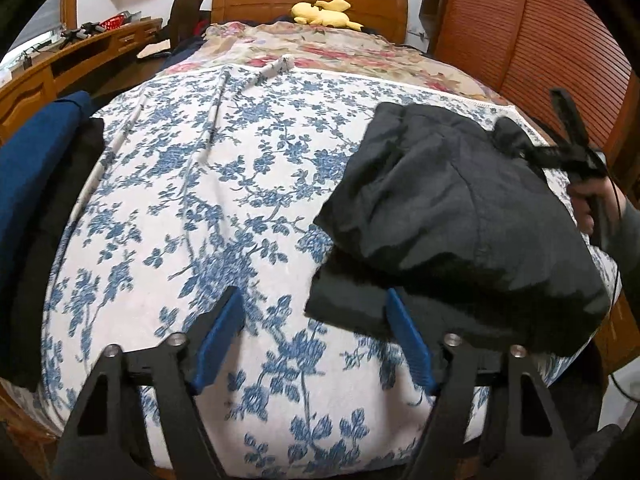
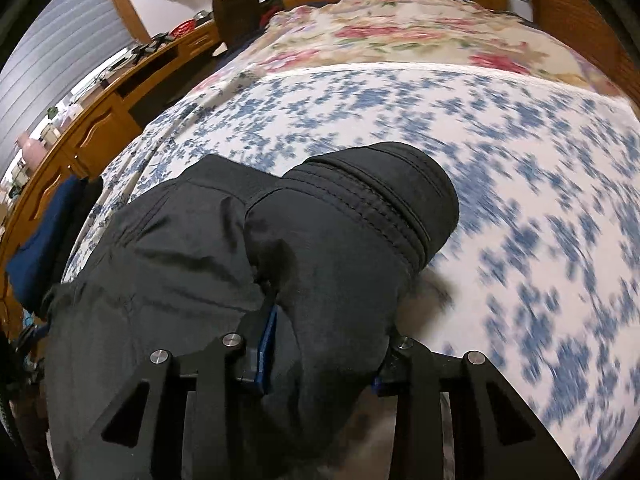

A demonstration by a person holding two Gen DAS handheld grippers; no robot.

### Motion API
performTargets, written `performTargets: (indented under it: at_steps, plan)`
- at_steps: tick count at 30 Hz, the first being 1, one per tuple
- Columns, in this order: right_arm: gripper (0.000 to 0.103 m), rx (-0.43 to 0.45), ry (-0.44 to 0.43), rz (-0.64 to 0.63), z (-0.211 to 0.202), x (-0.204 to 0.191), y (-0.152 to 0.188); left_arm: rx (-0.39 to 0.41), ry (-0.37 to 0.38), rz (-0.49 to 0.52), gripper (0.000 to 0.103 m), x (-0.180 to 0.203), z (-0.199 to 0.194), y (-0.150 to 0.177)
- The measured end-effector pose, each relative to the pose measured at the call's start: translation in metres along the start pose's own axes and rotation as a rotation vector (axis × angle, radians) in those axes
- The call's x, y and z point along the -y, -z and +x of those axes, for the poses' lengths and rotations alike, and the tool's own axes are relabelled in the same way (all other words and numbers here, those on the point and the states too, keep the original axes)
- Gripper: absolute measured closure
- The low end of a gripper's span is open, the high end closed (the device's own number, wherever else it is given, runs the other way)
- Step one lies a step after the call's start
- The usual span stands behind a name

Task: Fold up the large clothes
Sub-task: 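Grasp the jacket bundle with the left tool while the right tool holds it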

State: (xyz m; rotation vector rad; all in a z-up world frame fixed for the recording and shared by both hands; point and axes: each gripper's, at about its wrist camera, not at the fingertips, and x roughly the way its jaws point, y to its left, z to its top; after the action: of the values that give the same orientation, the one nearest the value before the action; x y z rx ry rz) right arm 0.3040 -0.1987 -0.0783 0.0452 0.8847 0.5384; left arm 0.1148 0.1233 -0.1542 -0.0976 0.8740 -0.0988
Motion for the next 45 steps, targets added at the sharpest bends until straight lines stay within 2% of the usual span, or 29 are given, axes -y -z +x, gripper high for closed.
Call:
performTargets:
  at_steps: [3, 14, 19, 24, 26, 29, 30, 37, 42, 45]
  plan:
    - [0.067, 0.01, 0.014, 0.024, -0.009, 0.001, 0.01, -0.004, 0.016, 0.003, 0.045, 0.003, 0.008, -0.005]
    - [0.062, 0.013, 0.053, 0.034, -0.016, -0.003, 0.014, -0.014, 0.041, 0.003, 0.046, 0.011, 0.022, -0.011]
    - [0.054, 0.015, 0.035, 0.067, -0.01, 0.003, 0.014, -0.035, 0.057, -0.01, 0.046, 0.011, 0.029, -0.009]
    - [0.039, 0.015, 0.035, 0.104, -0.001, 0.007, 0.012, -0.039, 0.082, -0.041, 0.046, 0.009, 0.033, -0.009]
    - [0.038, 0.014, 0.029, 0.117, 0.003, 0.008, 0.011, -0.036, 0.088, -0.053, 0.046, 0.009, 0.033, -0.008]
    - [0.038, 0.017, 0.03, 0.122, 0.006, 0.007, 0.011, -0.031, 0.086, -0.056, 0.062, 0.009, 0.032, -0.007]
    - [0.038, 0.017, 0.031, 0.123, 0.006, 0.007, 0.011, -0.032, 0.093, -0.057, 0.069, 0.009, 0.032, -0.007]
    - [0.039, 0.016, 0.018, 0.139, 0.004, 0.009, 0.012, -0.031, 0.108, -0.073, 0.073, 0.01, 0.029, -0.005]
    - [0.057, 0.029, 0.026, 0.098, -0.004, 0.002, 0.01, -0.014, 0.12, -0.058, 0.084, 0.013, 0.024, -0.005]
    - [0.067, 0.049, 0.03, 0.067, -0.015, -0.004, 0.009, 0.025, 0.128, -0.053, 0.086, 0.015, 0.013, -0.005]
